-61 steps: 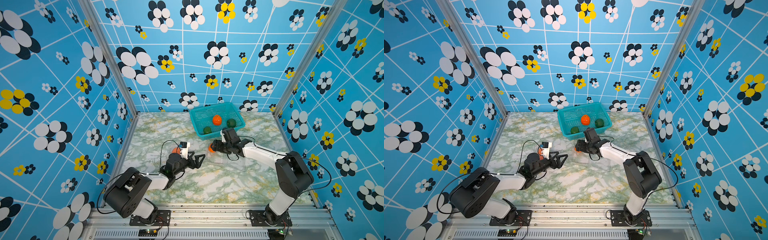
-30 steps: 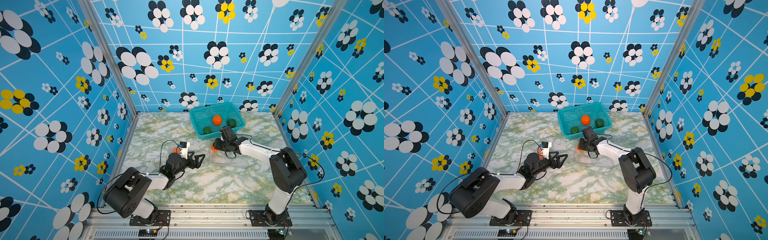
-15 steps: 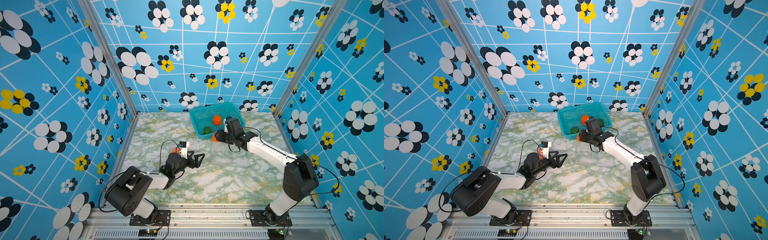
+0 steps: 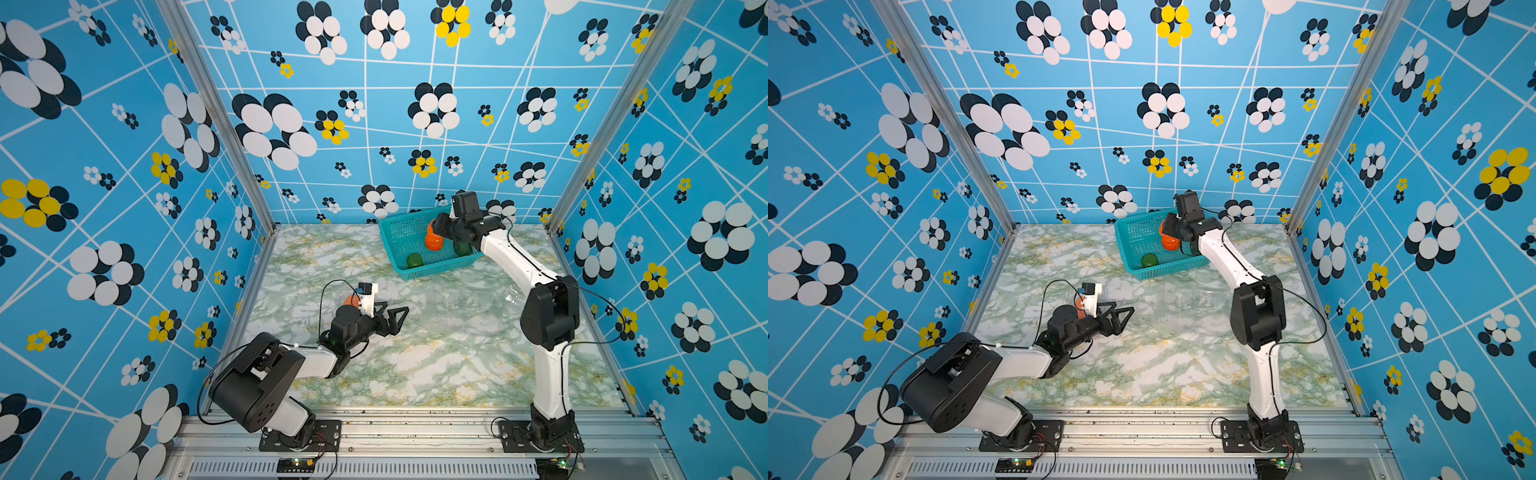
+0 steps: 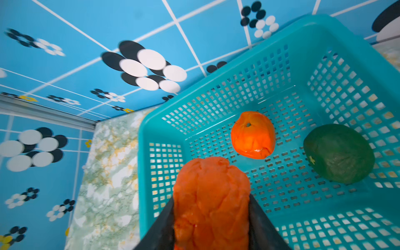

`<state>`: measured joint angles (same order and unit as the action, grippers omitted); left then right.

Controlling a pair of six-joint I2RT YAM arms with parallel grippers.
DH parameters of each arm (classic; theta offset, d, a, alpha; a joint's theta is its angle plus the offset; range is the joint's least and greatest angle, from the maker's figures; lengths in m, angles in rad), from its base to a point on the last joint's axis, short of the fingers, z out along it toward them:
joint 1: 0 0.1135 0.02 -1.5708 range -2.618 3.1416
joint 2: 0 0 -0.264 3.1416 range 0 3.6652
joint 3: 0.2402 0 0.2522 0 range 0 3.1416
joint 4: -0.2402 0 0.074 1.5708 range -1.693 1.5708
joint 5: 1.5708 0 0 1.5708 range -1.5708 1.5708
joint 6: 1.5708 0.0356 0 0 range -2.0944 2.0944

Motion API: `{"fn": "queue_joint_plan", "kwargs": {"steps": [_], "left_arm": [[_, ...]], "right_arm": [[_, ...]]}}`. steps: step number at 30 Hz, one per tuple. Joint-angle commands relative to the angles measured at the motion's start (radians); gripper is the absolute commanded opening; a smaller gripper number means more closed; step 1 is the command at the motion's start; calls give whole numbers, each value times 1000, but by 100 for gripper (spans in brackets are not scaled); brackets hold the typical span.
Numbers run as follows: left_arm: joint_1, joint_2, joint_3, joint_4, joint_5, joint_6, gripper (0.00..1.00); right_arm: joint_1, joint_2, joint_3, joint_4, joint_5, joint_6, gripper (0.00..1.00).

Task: Take oranges out of containers
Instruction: Place the orange in the basket, then move the packing box to the center of the board.

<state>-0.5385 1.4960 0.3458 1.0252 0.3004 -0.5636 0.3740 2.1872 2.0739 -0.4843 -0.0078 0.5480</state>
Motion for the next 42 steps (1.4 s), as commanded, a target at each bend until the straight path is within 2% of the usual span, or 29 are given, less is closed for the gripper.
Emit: {"fn": "queue_joint_plan", "kwargs": {"steps": [1, 4, 7, 12, 20, 25, 28, 31, 32, 33, 36, 42], "left_arm": [[11, -1, -25, -50, 14, 4, 100], [12, 0, -25, -50, 16, 2, 99], [12, 4, -23, -49, 16, 2, 100], [12, 0, -24, -50, 16, -1, 100], [12, 2, -23, -52, 16, -2, 100], [12, 3, -25, -47, 17, -2, 100], [12, -2, -26, -46, 19, -4, 100], [24, -25, -11, -118, 13, -112, 100], [26, -37, 2, -150, 37, -119, 100], [25, -50, 14, -180, 52, -108, 100], [24, -100, 46, -322, 10, -62, 99], [25, -202, 88, -524, -94, 42, 100]], "right_arm": [[-1, 103, 184, -224, 20, -50, 62], [-1, 157, 311, -342, 26, -78, 70], [1, 113, 259, -327, 34, -87, 72], [7, -64, 7, -231, 50, -99, 72], [47, -416, -575, 11, -1, -35, 68], [115, -484, -731, 43, -71, -21, 65], [159, -494, -786, 46, -83, -14, 58], [180, -493, -812, 1, 2, -22, 41], [180, -494, -826, -7, 24, -25, 39], [180, -499, -836, -7, 36, -29, 39], [179, -519, -874, 4, 60, -32, 23], [180, -565, -950, -23, 141, -23, 22]]}}
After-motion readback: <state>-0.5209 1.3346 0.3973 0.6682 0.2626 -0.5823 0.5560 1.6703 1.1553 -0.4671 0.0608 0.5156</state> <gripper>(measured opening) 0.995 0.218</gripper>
